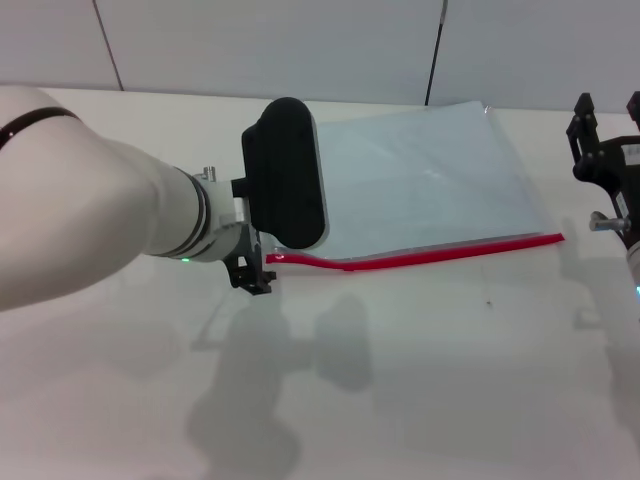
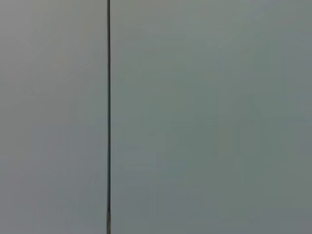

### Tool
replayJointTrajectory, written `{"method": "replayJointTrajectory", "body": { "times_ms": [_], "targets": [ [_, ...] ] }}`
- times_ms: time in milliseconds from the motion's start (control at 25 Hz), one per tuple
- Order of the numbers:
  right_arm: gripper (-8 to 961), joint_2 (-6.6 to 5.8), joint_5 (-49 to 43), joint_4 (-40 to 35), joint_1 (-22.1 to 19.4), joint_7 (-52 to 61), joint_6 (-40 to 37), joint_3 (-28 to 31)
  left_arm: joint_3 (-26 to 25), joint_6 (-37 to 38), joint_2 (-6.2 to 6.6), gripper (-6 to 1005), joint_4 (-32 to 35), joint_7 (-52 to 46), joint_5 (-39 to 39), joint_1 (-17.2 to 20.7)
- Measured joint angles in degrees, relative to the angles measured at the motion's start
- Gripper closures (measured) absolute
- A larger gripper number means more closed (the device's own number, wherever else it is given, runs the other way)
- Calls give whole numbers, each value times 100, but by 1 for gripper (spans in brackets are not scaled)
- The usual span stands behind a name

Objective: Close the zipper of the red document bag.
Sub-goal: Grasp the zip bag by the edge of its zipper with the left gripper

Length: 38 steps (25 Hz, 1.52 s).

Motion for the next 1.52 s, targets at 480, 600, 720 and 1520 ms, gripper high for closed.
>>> {"method": "replayJointTrajectory", "body": {
  "times_ms": [480, 600, 720, 1520],
  "targets": [
    [380, 0, 0, 0, 6, 0, -39, -19, 62, -373, -12, 123, -494, -107, 2, -266],
    [380, 0, 0, 0, 27, 0, -85, -11, 69, -509, -12, 123, -605, -132, 1, -308],
    [380, 0, 0, -6, 39, 0, -92, -8, 86, -651, -12, 123, -718, -187, -1, -347],
    [381, 0, 0, -18, 68, 0, -89, 4, 302, -1719, -29, 122, -1241, -481, -8, -452]
  ]
}}
